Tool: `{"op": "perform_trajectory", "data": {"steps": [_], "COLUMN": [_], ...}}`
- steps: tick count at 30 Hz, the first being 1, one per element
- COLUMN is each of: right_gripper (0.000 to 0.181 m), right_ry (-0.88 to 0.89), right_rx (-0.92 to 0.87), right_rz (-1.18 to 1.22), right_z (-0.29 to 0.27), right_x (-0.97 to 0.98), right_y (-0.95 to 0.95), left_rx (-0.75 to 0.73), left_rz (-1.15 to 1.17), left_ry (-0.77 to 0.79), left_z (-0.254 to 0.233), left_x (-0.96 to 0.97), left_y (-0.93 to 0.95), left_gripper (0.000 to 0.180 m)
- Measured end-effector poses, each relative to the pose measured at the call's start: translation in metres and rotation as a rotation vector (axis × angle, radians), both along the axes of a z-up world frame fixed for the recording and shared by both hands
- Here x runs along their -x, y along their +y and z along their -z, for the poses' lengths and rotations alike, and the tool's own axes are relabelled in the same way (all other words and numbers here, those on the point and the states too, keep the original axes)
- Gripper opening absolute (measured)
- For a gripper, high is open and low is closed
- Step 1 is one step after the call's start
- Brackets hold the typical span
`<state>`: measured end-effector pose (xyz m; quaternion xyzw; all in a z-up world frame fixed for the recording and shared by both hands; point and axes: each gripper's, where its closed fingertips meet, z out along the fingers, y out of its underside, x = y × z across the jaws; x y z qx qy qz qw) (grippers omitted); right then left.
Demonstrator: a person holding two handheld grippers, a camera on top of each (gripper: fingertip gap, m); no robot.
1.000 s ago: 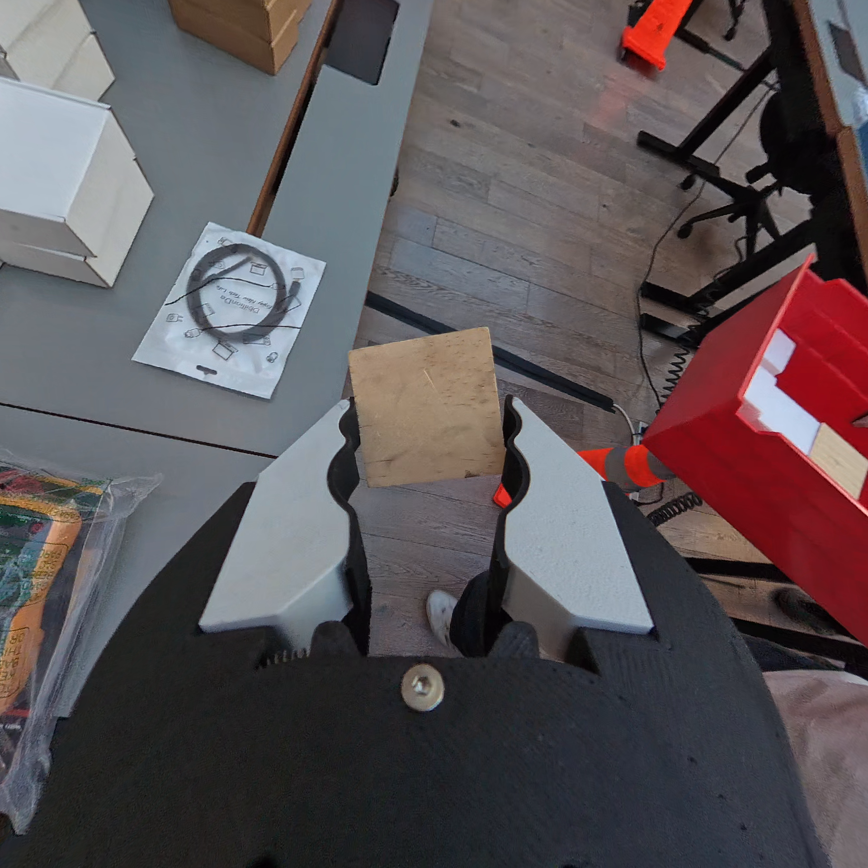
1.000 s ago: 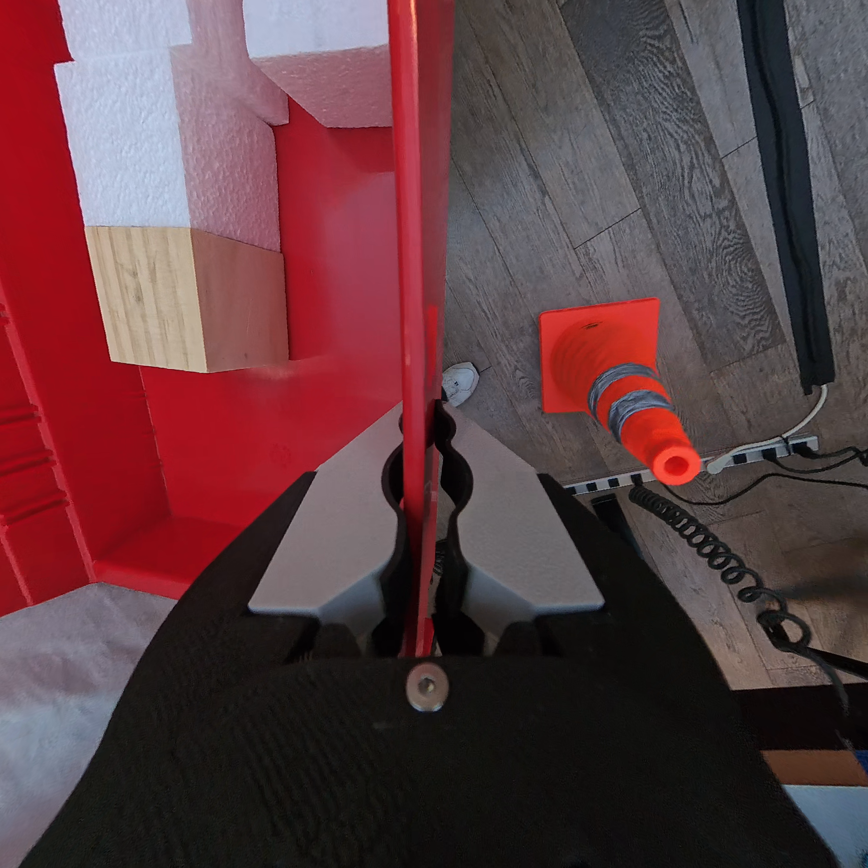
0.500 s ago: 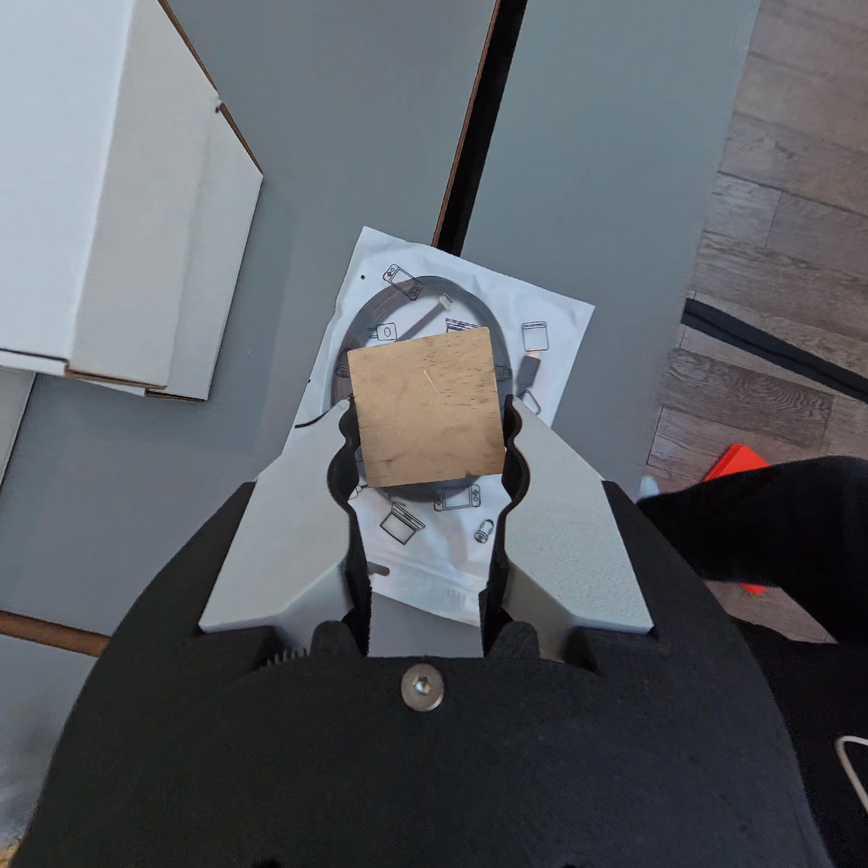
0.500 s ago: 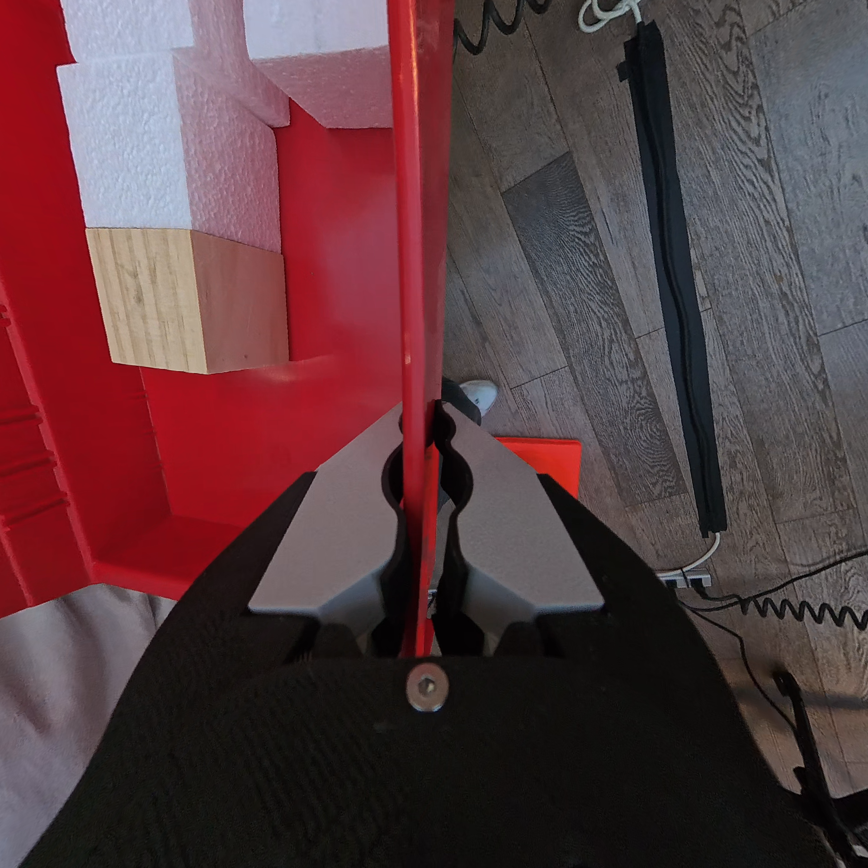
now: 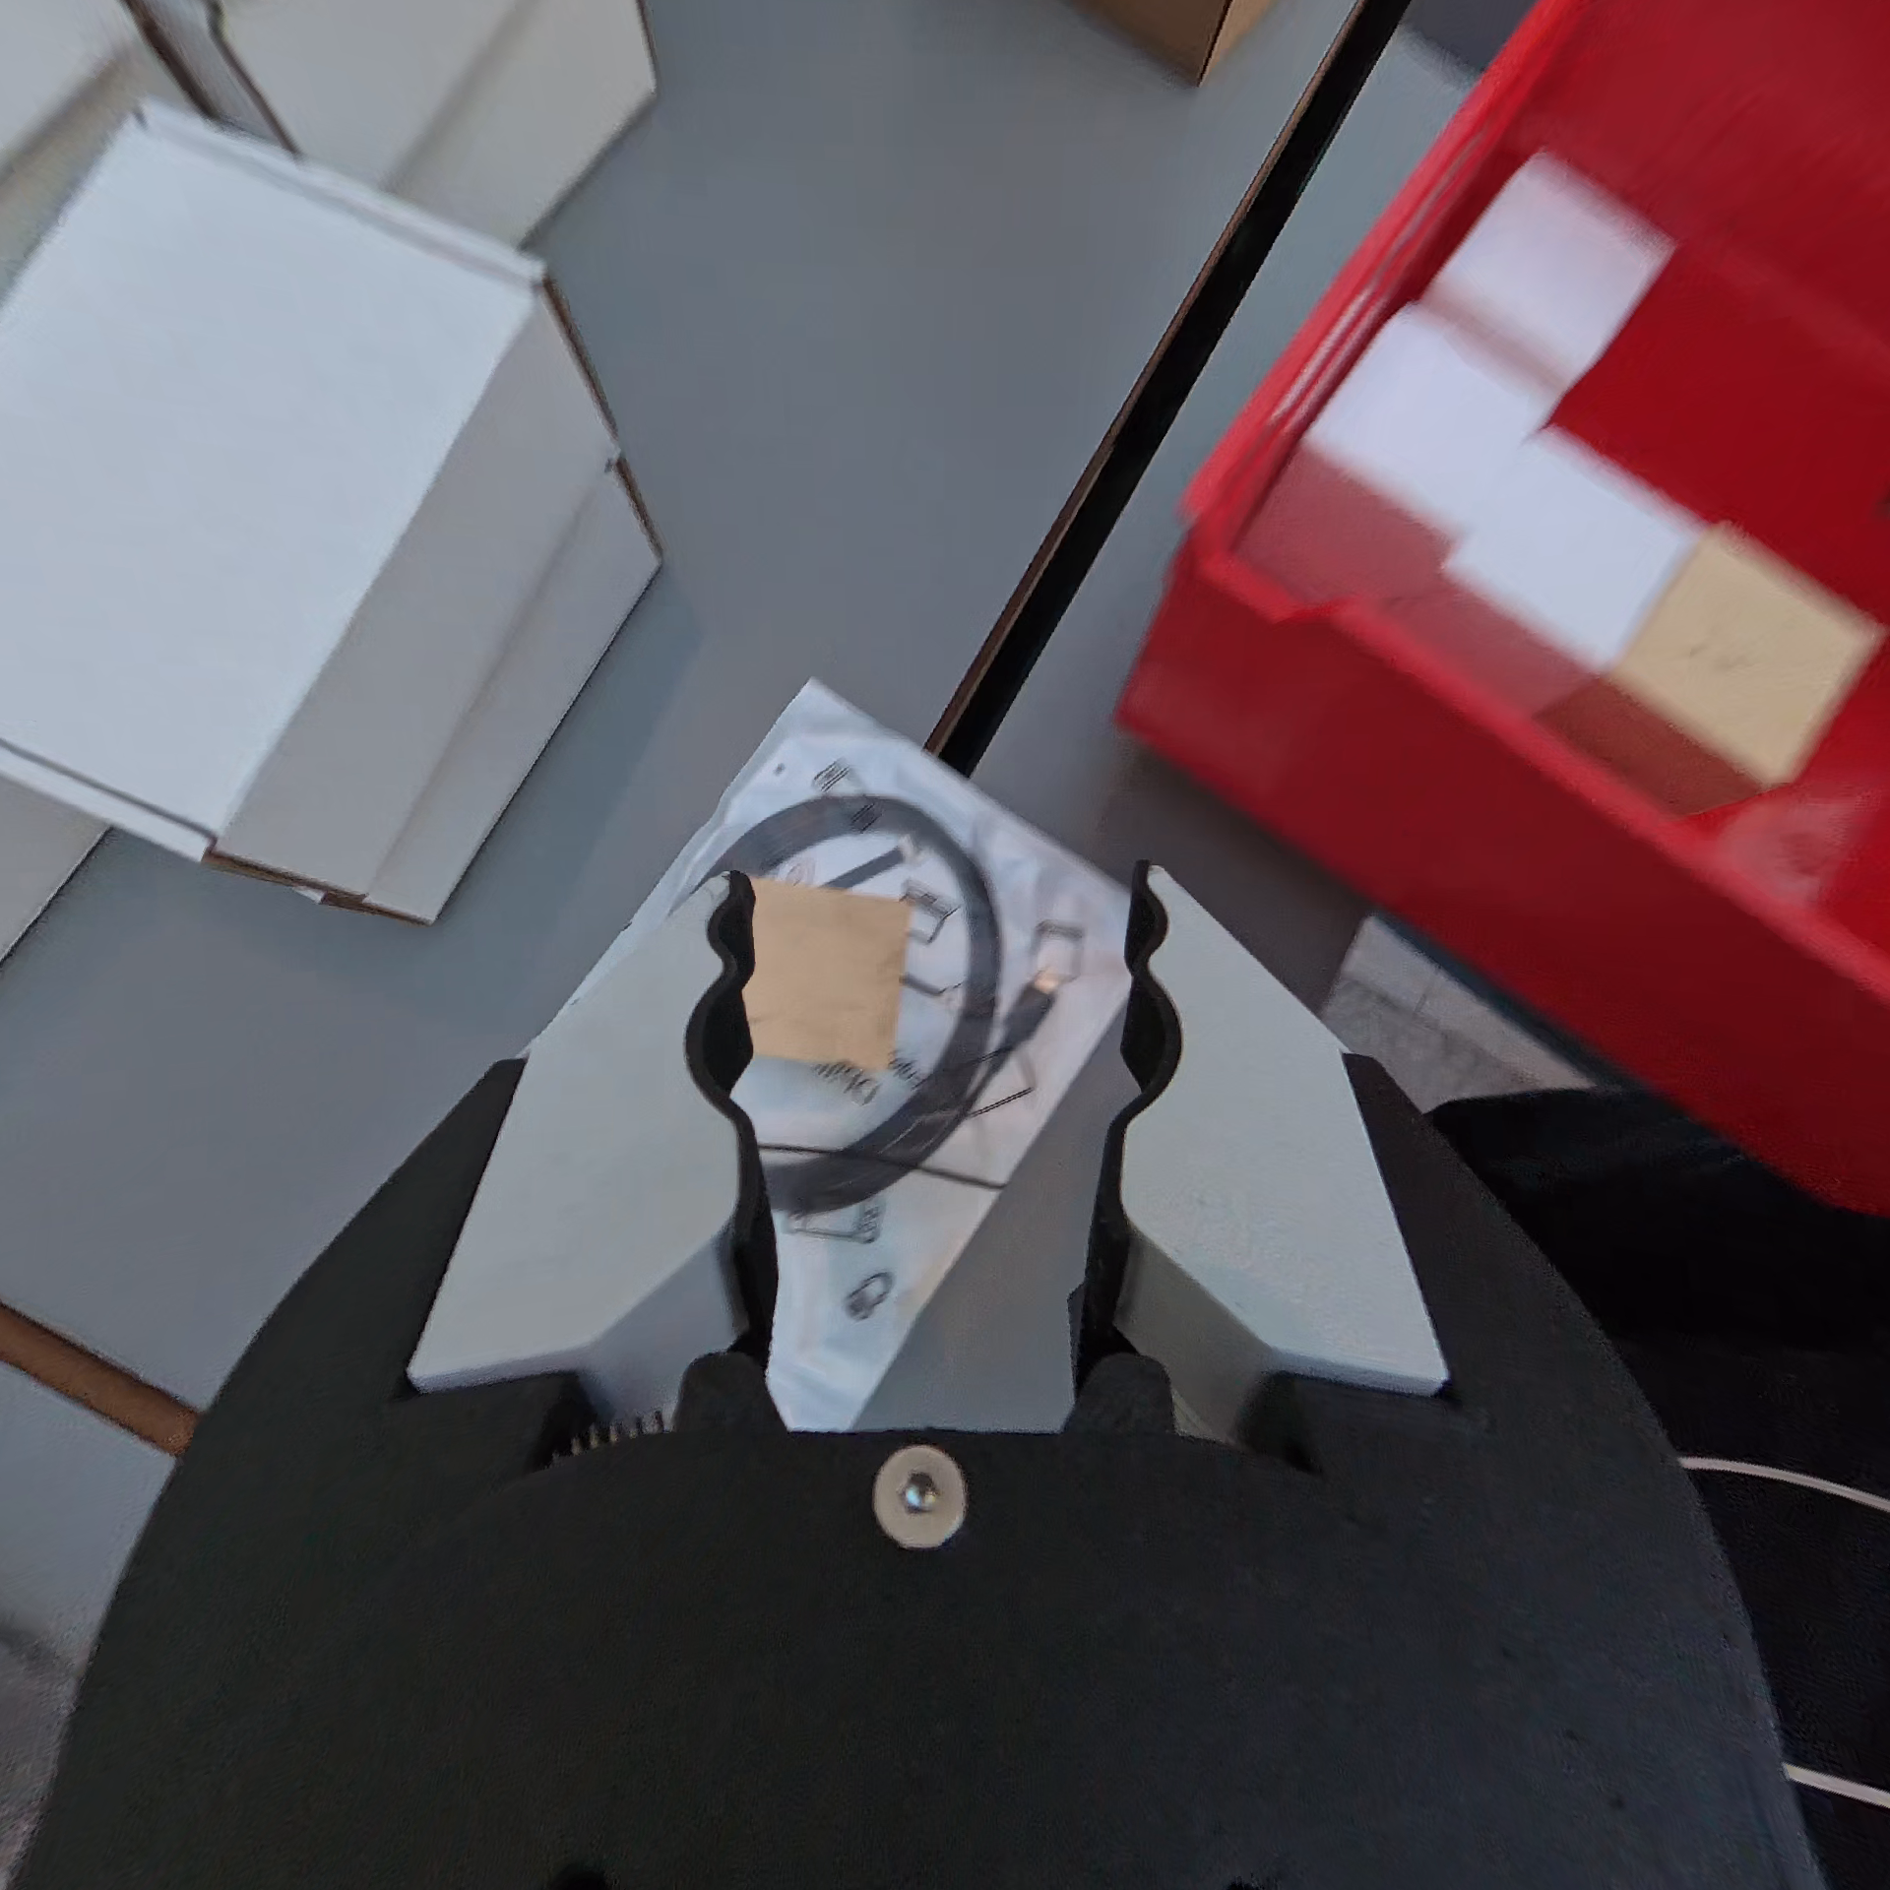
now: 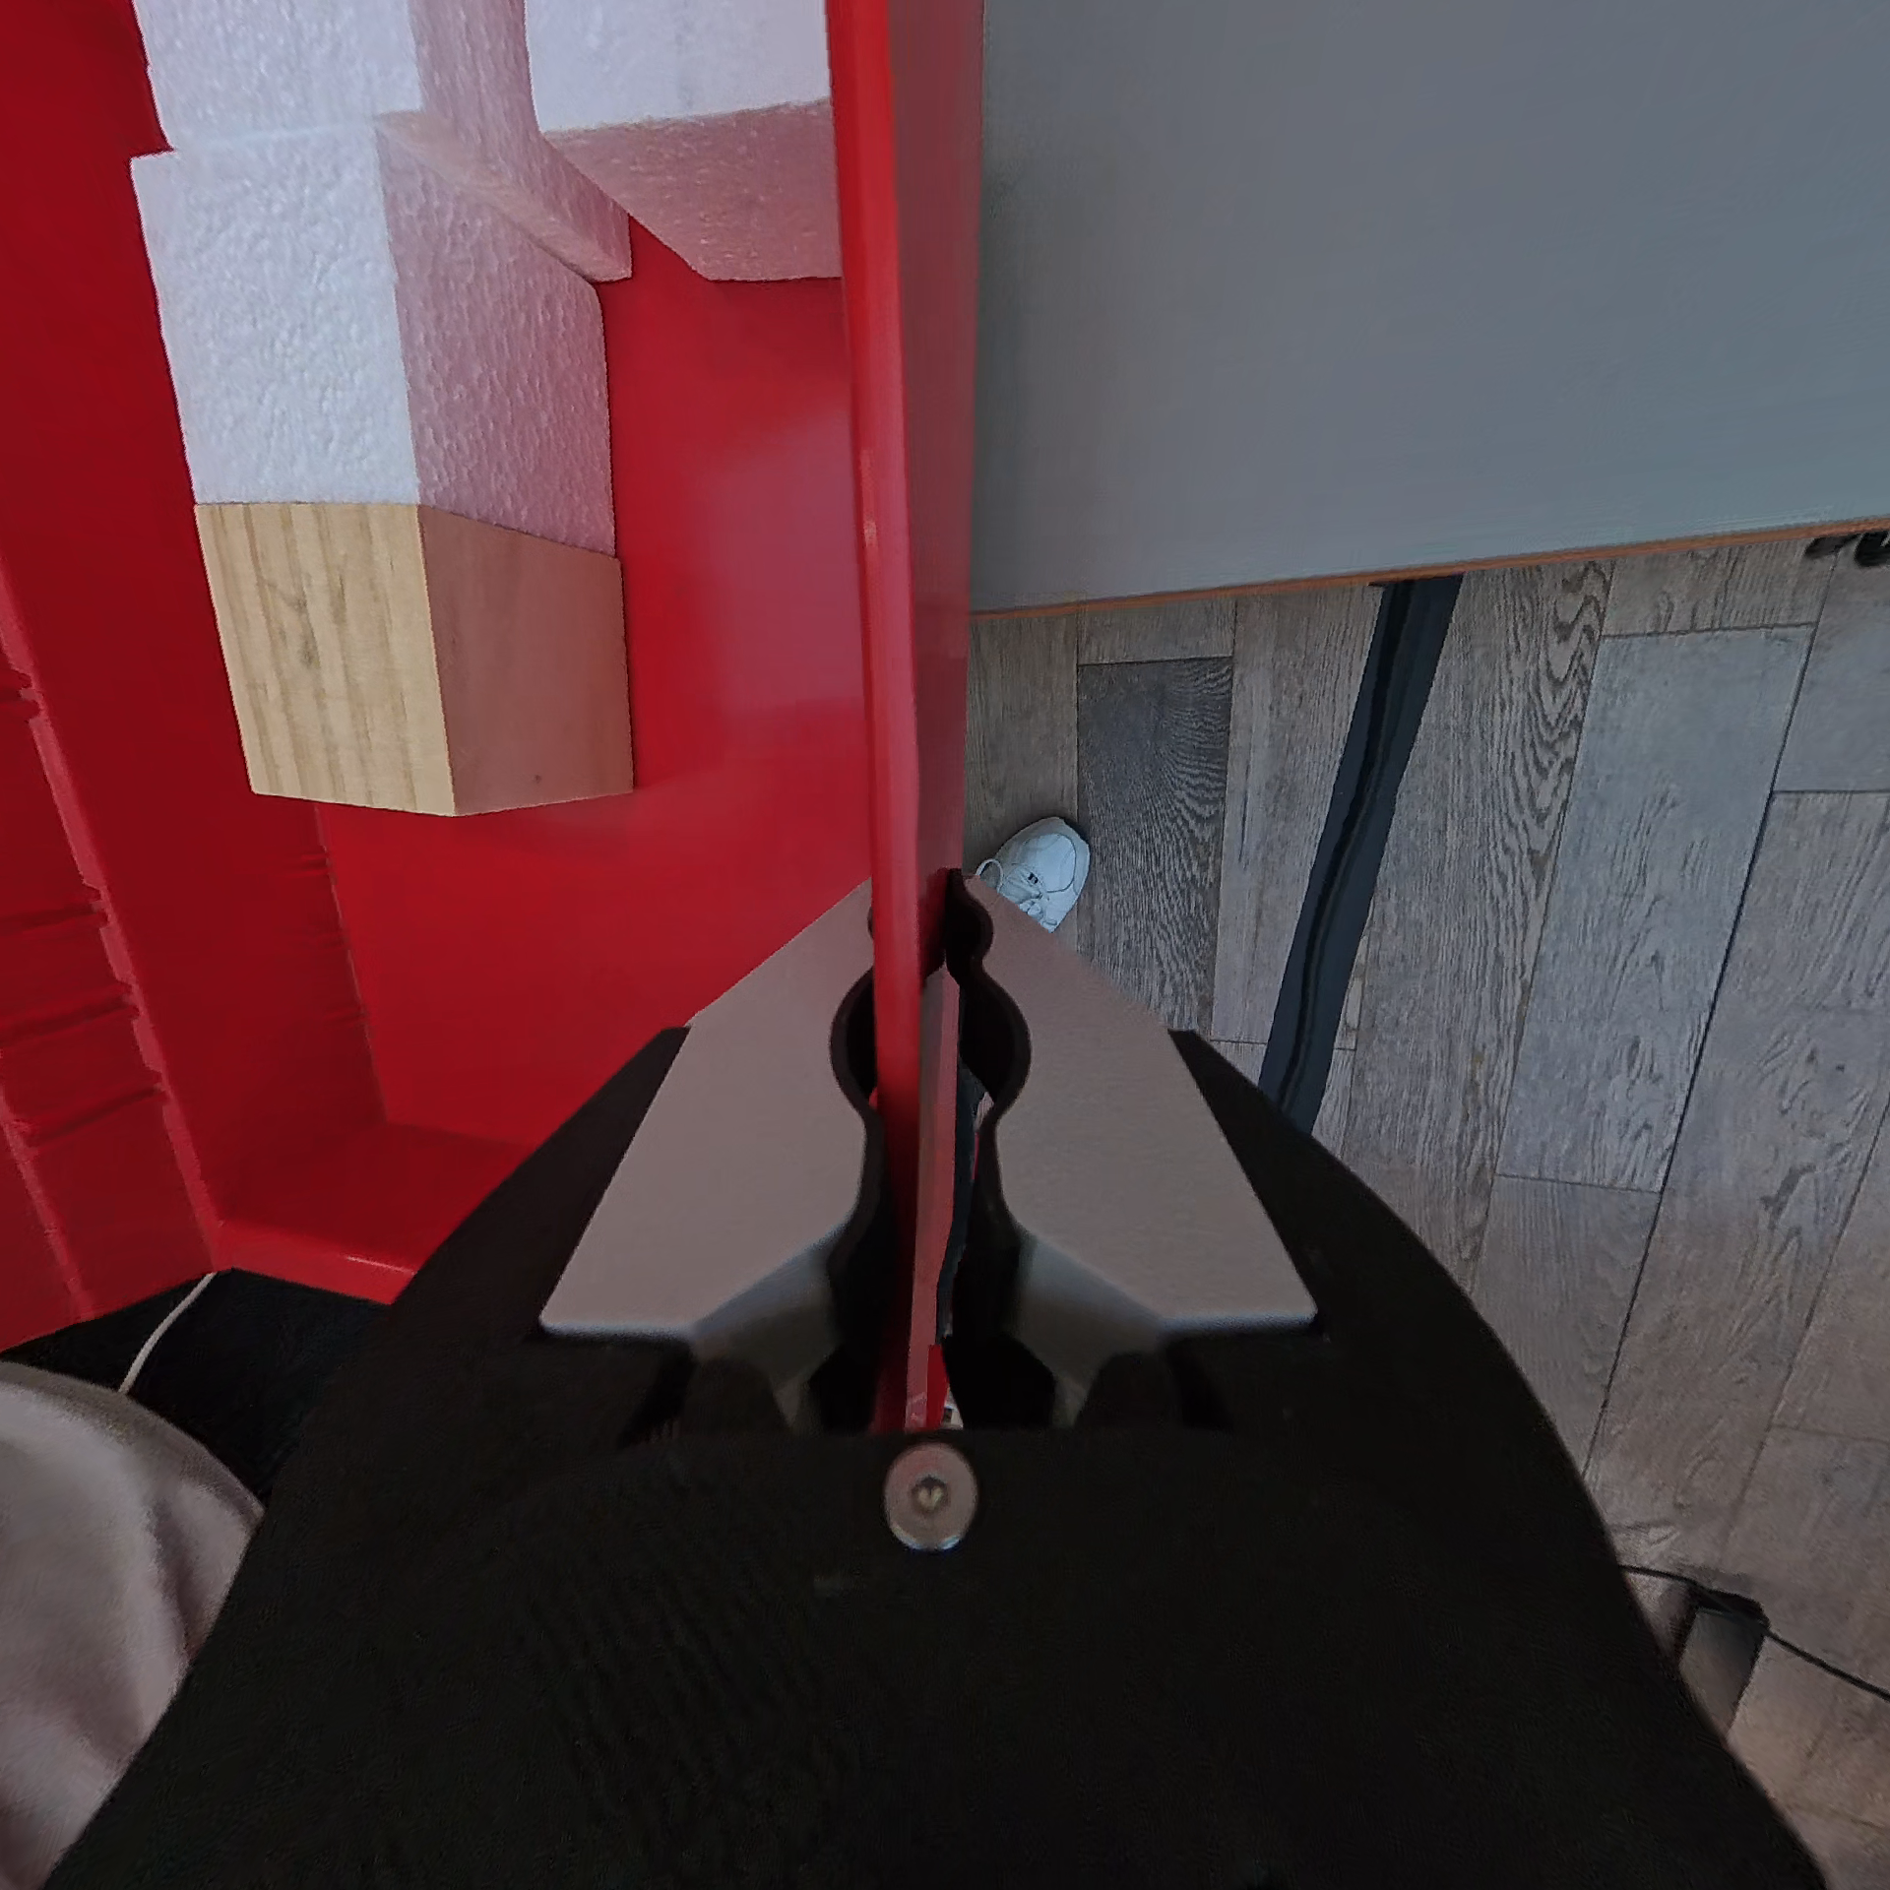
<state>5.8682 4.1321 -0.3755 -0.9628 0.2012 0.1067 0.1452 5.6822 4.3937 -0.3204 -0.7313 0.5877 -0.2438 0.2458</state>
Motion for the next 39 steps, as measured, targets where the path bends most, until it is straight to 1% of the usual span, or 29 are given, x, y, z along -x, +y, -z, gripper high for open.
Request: {"op": "perform_trajectory", "data": {"steps": [1,2,3,4,5,6,7,9,11,16,17,18,19,20,21,22,24,27,28,30,33,36,39], "right_gripper": [0.003,0.003,0.003,0.003,0.003,0.003,0.003,0.003,0.003,0.003,0.003,0.003,0.003,0.004,0.004,0.004,0.003,0.004,0.003,0.003,0.003,0.003,0.003], "right_ry": [-0.005,-0.008,-0.002,0.008,0.019,0.029,0.039,0.059,0.075,0.140,0.153,0.146,0.147,0.149,0.148,0.145,0.138,0.145,0.137,0.126,0.128,0.122,0.122], "right_rx": [-0.005,-0.008,-0.006,0.001,0.007,0.010,0.012,0.019,0.028,0.029,0.040,0.049,0.049,0.049,0.048,0.044,0.036,0.007,0.002,0.002,0.015,0.030,0.036], "right_rz": [-0.027,-0.054,-0.077,-0.097,-0.119,-0.140,-0.156,-0.183,-0.197,-0.210,-0.203,-0.206,-0.204,-0.201,-0.205,-0.208,-0.215,-0.202,-0.204,-0.211,-0.218,-0.229,-0.243], "right_z": [0.002,0.004,0.006,0.008,0.010,0.011,0.012,0.015,0.017,0.018,0.019,0.021,0.022,0.022,0.022,0.021,0.018,0.010,0.008,0.006,0.006,0.009,0.011], "right_x": [-0.005,-0.009,-0.011,-0.012,-0.012,-0.012,-0.011,-0.011,-0.011,-0.011,-0.012,-0.015,-0.018,-0.020,-0.022,-0.024,-0.029,-0.033,-0.035,-0.039,-0.042,-0.043,-0.043], "right_y": [0.008,0.016,0.022,0.027,0.032,0.036,0.040,0.046,0.049,0.057,0.057,0.058,0.059,0.060,0.061,0.063,0.066,0.073,0.075,0.078,0.081,0.080,0.077], "left_rx": [0.033,0.058,0.058,0.048,0.034,0.016,-0.001,0.026,0.009,-0.027,-0.035,-0.034,0.008,0.090,0.146,0.159,0.083,0.020,0.012,-0.005,-0.044,-0.024,0.001], "left_rz": [-0.003,0.014,0.037,0.065,0.099,0.134,0.167,0.213,0.253,0.326,0.342,0.347,0.363,0.386,0.374,0.344,0.245,0.188,0.190,0.198,0.188,0.176,0.151], "left_ry": [-0.067,-0.123,-0.154,-0.152,-0.118,-0.066,-0.014,0.081,0.162,0.334,0.343,0.350,0.352,0.342,0.321,0.298,0.266,0.225,0.247,0.337,0.416,0.472,0.512], "left_z": [-0.025,-0.047,-0.063,-0.070,-0.069,-0.061,-0.049,-0.023,-0.004,0.034,0.036,0.036,0.036,0.035,0.034,0.032,0.029,0.022,0.024,0.033,0.040,0.044,0.048], "left_x": [-0.011,-0.024,-0.038,-0.052,-0.066,-0.078,-0.088,-0.102,-0.107,-0.108,-0.110,-0.112,-0.113,-0.114,-0.118,-0.122,-0.130,-0.140,-0.140,-0.136,-0.134,-0.133,-0.138], "left_y": [-0.018,-0.038,-0.059,-0.079,-0.097,-0.113,-0.125,-0.145,-0.154,-0.165,-0.167,-0.169,-0.177,-0.189,-0.196,-0.193,-0.170,-0.151,-0.150,-0.150,-0.148,-0.151,-0.154], "left_gripper": [0.070,0.063,0.061,0.063,0.068,0.075,0.073,0.071,0.063,0.064,0.049,0.046,0.030,0.015,0.020,0.029,0.067,0.064,0.062,0.060,0.065,0.057,0.058]}}
